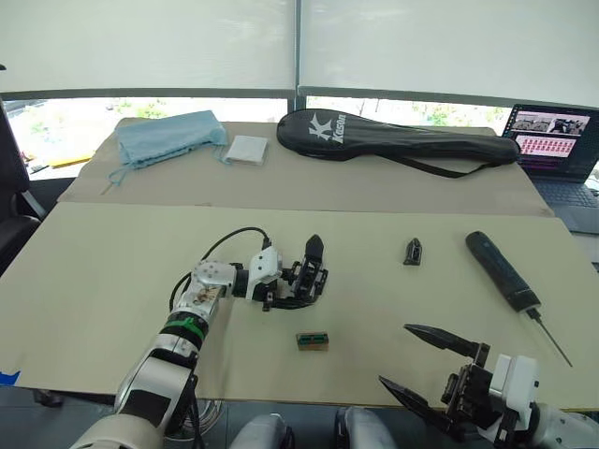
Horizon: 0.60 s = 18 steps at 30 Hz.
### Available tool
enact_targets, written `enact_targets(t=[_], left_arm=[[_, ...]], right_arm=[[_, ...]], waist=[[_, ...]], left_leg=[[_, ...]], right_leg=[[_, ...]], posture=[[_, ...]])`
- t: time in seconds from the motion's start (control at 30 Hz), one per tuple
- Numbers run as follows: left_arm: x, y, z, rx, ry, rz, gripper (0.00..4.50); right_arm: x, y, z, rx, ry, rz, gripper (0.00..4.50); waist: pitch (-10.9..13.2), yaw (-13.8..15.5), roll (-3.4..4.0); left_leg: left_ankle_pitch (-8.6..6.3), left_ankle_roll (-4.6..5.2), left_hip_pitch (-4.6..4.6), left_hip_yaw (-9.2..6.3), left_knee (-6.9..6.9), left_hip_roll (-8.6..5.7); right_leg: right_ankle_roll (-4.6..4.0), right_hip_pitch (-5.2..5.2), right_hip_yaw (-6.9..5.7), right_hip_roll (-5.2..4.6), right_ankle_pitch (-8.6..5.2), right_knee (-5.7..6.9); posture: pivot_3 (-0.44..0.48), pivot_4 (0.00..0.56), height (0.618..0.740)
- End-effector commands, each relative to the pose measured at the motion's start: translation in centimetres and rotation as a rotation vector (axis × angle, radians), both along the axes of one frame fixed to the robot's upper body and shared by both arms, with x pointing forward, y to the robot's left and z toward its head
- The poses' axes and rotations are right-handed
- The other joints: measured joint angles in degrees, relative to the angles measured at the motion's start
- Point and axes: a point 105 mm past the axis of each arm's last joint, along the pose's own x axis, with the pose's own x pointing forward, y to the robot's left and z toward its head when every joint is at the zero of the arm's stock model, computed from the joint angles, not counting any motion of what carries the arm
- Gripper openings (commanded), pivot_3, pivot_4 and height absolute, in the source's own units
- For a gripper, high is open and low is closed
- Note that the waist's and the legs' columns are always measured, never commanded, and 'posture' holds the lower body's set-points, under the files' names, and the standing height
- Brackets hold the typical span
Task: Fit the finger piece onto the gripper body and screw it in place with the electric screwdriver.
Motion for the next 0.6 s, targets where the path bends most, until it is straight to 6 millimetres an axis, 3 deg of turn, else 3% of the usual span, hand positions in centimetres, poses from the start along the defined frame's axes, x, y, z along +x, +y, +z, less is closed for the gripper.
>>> enact_targets(t=[0.03, 0.23, 0.6], left_arm=[[-1.1, -0.8, -0.1, -0.045, 0.020, 0.029, 2.27], [-2.4, -0.9, -0.3, -0.044, 0.032, 0.096, 2.27], [-2.6, -0.1, -1.7, 0.044, 0.059, 0.102, 2.27]], right_arm=[[-0.3, 0.5, 1.1, 0.006, -0.053, 0.011, 4.50], [-0.4, 0.6, 1.0, 0.008, -0.046, 0.010, 4.50], [-0.3, 0.4, 1.1, 0.001, -0.047, 0.018, 4.50]], waist=[[0.00, -0.01, 0.00], [-0.01, 0.08, 0.01], [-0.04, -0.04, 0.07]], left_leg=[[-0.02, 0.02, 0.00, 0.00, 0.00, 0.00], [-0.04, 0.05, 0.01, 0.01, 0.00, 0.00], [-0.04, 0.04, 0.06, 0.01, 0.00, 0.00]], right_leg=[[0.00, 0.00, 0.01, 0.00, 0.00, 0.00], [0.04, 0.02, 0.02, 0.00, -0.03, -0.04], [0.04, 0.02, 0.01, 0.02, -0.03, -0.01]], posture=[[0.000, 0.150, 0.740], [0.000, 0.150, 0.740], [0.000, 0.150, 0.740]])
